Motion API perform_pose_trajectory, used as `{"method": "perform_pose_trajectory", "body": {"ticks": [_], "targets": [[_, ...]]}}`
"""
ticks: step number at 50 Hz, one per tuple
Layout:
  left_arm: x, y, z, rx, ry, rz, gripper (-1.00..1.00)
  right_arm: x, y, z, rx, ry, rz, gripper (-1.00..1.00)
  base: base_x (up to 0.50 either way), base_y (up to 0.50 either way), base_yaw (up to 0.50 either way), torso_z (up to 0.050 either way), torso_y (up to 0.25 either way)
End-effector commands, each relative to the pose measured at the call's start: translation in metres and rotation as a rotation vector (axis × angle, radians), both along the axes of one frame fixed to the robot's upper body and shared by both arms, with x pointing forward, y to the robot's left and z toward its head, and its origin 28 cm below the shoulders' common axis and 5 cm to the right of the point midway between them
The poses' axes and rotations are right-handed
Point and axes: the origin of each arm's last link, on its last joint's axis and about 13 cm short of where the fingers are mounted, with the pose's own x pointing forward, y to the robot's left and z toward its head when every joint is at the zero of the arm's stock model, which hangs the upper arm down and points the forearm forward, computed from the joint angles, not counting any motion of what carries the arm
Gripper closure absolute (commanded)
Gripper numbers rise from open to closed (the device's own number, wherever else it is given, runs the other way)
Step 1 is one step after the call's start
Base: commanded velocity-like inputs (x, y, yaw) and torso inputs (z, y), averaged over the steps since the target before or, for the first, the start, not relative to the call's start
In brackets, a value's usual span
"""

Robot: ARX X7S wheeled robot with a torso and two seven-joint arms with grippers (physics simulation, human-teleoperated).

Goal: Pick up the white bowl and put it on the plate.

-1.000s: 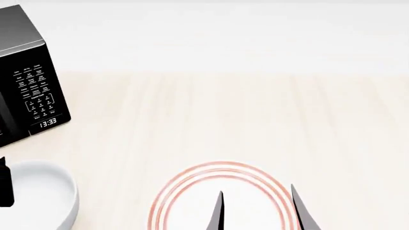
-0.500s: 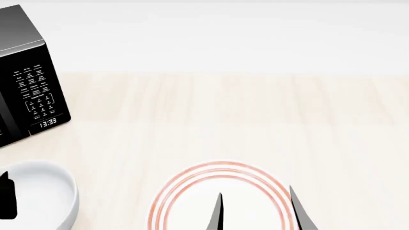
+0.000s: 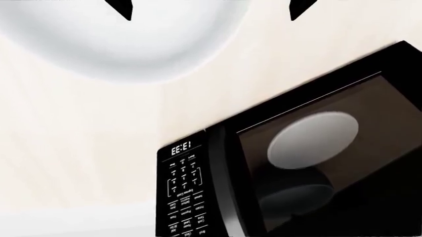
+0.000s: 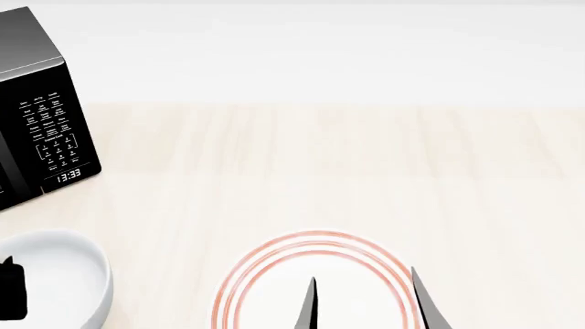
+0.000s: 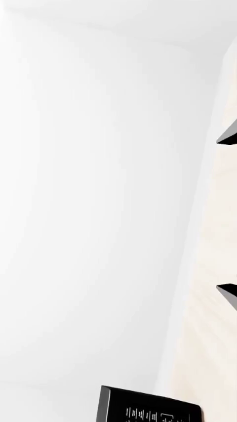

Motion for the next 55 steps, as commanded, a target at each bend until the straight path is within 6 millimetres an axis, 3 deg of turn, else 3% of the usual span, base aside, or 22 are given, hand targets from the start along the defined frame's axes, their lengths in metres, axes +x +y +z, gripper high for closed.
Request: {"method": "perform_pose_trajectory", "body": {"ticks": [1,55], "targets": [[0.004,0.001,-0.007,-0.034,0.008,0.005,-1.0,0.002,-0.002,0.0,-0.006,-0.007,-0.012,-1.0,0.0,0.0,0.0,0.0,0.0],[0.014,0.01,-0.035,-0.005,0.058,0.017,-1.0,0.002,-0.001,-0.002,-0.011,-0.001,-0.008,-1.0,0.0,0.0,0.0,0.0,0.0]]}}
